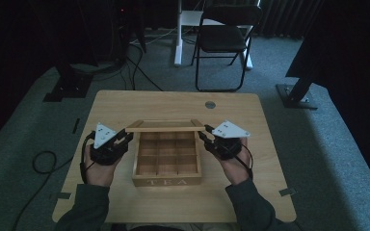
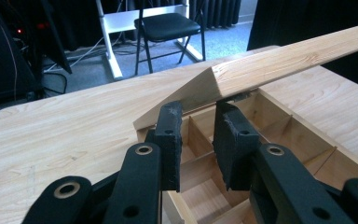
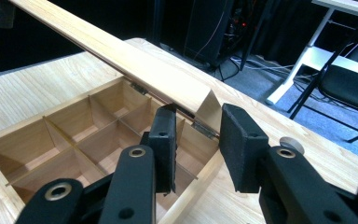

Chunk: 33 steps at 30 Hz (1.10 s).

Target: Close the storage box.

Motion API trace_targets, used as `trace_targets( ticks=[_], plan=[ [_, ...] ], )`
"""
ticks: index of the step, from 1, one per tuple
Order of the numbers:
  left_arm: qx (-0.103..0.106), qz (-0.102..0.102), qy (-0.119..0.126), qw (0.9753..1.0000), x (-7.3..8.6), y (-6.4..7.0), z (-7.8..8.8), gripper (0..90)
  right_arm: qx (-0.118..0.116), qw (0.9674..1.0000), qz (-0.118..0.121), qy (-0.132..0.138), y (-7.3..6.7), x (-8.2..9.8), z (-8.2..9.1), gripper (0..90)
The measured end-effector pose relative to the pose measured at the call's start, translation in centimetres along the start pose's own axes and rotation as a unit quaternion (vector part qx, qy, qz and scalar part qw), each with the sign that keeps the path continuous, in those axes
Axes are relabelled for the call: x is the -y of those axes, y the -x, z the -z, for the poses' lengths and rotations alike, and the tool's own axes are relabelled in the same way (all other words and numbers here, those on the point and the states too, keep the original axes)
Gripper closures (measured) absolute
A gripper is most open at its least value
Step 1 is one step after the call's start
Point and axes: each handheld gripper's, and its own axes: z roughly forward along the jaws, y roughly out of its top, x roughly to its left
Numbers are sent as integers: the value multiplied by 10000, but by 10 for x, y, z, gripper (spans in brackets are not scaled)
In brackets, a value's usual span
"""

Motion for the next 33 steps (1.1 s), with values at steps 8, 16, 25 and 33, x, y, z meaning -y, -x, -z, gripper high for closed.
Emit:
trace_targets(
  ticks=[8,16,25,33],
  plan=[
    [18,10,-28,10000,6,3,3,716,39,10000,-4,-40,-6,6,3,664],
    [53,19,-7,10000,8,5,8,715,50,10000,-23,-32,-8,9,4,662],
    [58,8,-36,10000,13,10,13,696,85,10000,6,-37,-13,15,6,662],
    [94,42,-47,9999,19,11,15,696,128,9999,22,-40,-18,21,8,664]
  ],
)
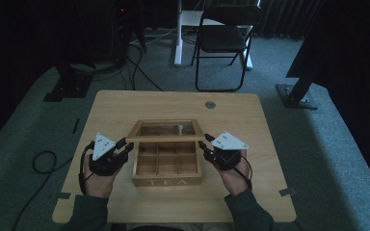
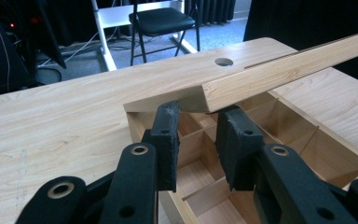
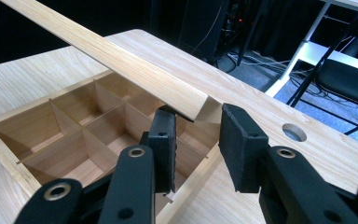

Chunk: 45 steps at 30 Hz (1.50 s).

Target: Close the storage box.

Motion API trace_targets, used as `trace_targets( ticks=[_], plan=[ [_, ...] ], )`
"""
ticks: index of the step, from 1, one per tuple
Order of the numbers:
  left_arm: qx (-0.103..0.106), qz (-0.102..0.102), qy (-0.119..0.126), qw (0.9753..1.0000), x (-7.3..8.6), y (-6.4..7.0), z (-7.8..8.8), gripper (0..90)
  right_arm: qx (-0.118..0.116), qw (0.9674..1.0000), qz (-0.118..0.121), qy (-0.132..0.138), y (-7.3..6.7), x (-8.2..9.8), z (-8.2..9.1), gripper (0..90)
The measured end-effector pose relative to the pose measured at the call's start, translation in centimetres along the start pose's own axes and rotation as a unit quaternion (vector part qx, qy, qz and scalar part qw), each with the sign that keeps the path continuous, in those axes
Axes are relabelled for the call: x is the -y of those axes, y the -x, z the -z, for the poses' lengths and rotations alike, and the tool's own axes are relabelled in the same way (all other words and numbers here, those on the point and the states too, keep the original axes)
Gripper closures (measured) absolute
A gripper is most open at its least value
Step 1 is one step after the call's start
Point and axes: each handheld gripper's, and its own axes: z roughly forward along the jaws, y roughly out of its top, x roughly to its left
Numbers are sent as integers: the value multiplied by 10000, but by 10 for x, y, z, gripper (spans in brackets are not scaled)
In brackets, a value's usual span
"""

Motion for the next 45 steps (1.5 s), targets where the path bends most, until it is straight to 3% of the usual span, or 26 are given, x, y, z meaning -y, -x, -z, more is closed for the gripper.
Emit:
trace_targets(
  ticks=[4,21,45],
  plan=[
    [20,34,-13,10000,4,1,1,696,37,10000,61,-25,-3,3,1,664],
    [74,149,-92,9998,16,4,2,696,-71,9998,-145,-105,-8,14,3,666],
    [97,270,-182,9994,27,7,3,697,-115,9996,-178,-188,-12,24,3,659]
  ],
)
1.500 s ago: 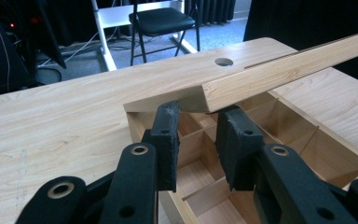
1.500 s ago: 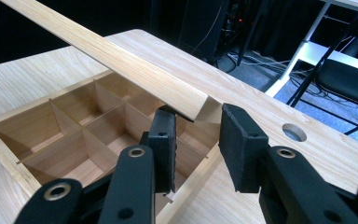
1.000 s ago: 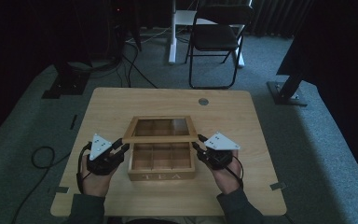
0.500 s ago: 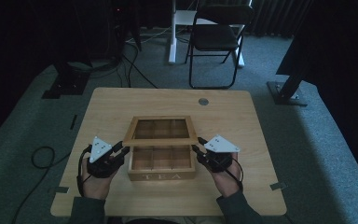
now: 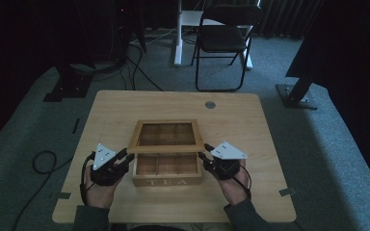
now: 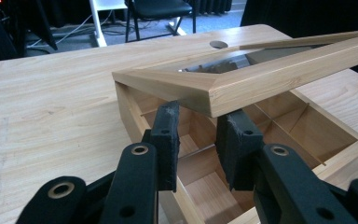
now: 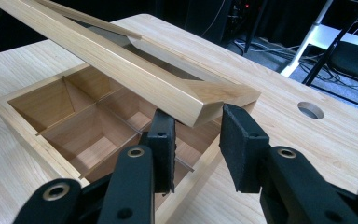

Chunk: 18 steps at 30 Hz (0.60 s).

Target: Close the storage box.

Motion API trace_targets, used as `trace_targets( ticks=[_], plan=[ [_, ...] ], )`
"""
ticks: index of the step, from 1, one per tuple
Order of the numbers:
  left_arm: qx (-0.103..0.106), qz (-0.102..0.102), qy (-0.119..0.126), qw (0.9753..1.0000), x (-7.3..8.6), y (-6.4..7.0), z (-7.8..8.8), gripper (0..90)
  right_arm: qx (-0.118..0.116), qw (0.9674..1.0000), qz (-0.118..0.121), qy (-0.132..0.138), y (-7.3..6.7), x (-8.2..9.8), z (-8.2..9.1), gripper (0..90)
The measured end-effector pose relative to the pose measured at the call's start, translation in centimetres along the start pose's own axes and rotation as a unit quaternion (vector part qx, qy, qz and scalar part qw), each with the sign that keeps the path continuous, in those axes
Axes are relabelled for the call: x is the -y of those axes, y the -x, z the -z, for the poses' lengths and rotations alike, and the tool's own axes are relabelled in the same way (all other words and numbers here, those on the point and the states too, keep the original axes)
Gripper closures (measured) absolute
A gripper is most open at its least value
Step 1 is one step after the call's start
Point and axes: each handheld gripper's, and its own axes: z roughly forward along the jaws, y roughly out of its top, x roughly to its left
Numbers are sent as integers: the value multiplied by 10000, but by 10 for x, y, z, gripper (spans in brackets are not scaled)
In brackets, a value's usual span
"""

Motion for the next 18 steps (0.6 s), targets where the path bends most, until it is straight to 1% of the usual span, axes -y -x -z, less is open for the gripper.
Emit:
trace_targets(
  ticks=[18],
  plan=[
    [15,61,-113,9999,10,2,0,698,-12,9999,-39,-108,-5,9,-1,658]
  ],
)
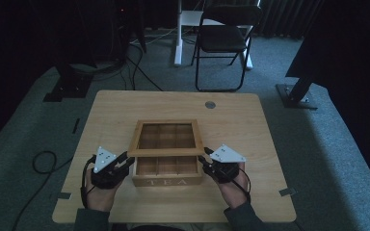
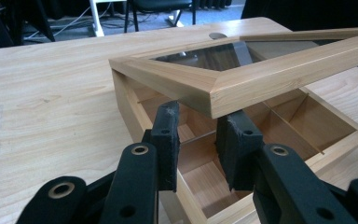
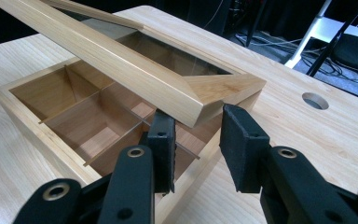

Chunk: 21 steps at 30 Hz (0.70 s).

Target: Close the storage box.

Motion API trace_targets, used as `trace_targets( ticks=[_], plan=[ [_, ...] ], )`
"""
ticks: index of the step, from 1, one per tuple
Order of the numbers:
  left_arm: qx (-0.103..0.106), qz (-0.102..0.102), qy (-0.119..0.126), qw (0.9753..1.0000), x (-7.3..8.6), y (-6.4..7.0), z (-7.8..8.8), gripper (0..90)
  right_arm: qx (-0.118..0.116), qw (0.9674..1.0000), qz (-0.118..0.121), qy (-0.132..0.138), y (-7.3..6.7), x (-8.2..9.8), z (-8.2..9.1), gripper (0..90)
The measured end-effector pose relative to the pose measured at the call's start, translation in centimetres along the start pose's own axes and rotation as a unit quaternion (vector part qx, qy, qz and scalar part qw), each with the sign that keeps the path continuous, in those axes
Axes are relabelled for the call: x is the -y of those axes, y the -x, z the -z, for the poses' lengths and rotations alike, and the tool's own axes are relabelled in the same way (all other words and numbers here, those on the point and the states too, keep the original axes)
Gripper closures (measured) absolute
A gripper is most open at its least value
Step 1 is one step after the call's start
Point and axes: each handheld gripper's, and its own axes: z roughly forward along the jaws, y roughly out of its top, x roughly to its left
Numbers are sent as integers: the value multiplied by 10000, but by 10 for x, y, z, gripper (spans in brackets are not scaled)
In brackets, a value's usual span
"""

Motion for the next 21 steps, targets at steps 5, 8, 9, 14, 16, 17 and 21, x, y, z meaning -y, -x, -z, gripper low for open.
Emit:
trace_targets(
  ticks=[5,8,9,14,16,17,21],
  plan=[
    [-4,15,-4,10000,3,1,0,700,-42,10000,-23,-34,0,2,0,655],
    [13,36,-8,10000,5,1,-1,700,-65,10000,-24,-64,0,4,0,654],
    [13,43,-19,10000,5,1,-1,700,-73,9999,-30,-72,0,4,0,655],
    [60,93,-52,9999,9,1,-2,700,-109,9999,-71,-110,-1,8,-1,653],
    [103,110,-63,9999,10,2,-2,701,-146,9998,-113,-115,-1,9,-2,652],
    [112,114,-75,9998,11,2,-3,702,-154,9997,-123,-126,-1,10,-2,652],
    [110,117,-86,9998,12,3,-4,702,-158,9997,-129,-144,-2,12,-2,652]
  ],
)
